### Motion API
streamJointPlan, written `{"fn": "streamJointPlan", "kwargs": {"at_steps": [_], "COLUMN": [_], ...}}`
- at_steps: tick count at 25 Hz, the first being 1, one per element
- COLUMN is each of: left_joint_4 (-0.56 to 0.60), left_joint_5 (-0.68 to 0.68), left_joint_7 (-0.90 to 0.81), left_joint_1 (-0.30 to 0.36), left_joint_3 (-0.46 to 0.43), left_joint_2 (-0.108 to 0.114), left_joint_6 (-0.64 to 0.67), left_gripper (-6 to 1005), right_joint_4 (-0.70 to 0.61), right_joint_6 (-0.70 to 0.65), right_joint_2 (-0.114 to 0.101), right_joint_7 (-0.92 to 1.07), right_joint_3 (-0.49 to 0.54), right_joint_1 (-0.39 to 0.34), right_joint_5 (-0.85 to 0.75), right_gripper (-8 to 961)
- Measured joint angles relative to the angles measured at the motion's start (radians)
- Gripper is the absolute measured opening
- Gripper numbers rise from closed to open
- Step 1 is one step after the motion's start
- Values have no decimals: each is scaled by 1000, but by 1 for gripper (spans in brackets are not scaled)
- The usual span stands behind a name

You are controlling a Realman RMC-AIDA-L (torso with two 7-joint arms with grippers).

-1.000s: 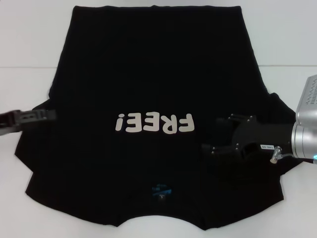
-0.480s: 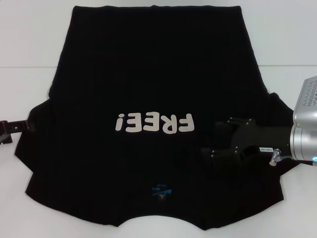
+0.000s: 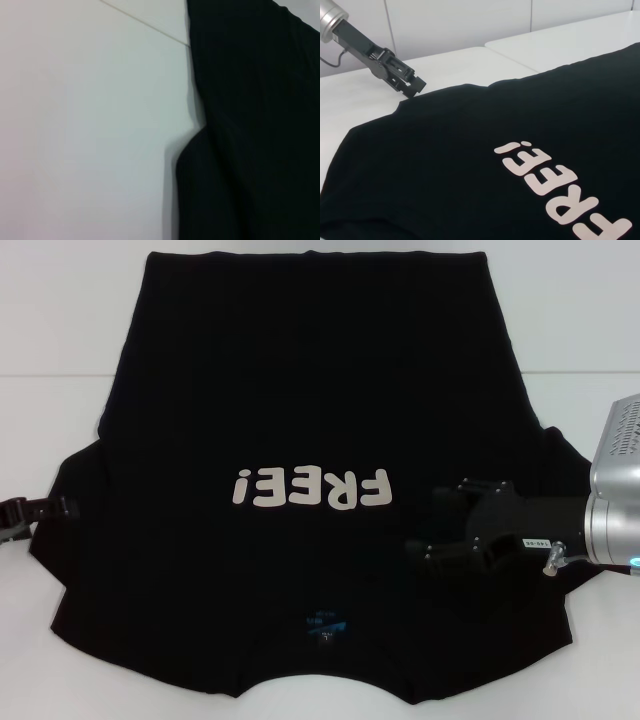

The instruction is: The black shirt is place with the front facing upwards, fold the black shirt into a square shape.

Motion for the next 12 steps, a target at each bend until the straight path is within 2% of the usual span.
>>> {"fn": "streamJointPlan", "kwargs": {"at_steps": [12], "left_joint_4": [-10], "left_joint_5": [-5], "left_joint_7": [9], "left_joint_1": [-4], "left_joint_3": [9], "left_joint_2": [-8], "left_joint_6": [19], "left_gripper": [937], "right_joint_4": [2], "right_joint_6": [-8], "right_joint_2": [0], "right_joint_7": [0], "right_joint_3": [-5], "right_joint_1": [-5], "right_joint_5": [0], "right_gripper": [940]}}
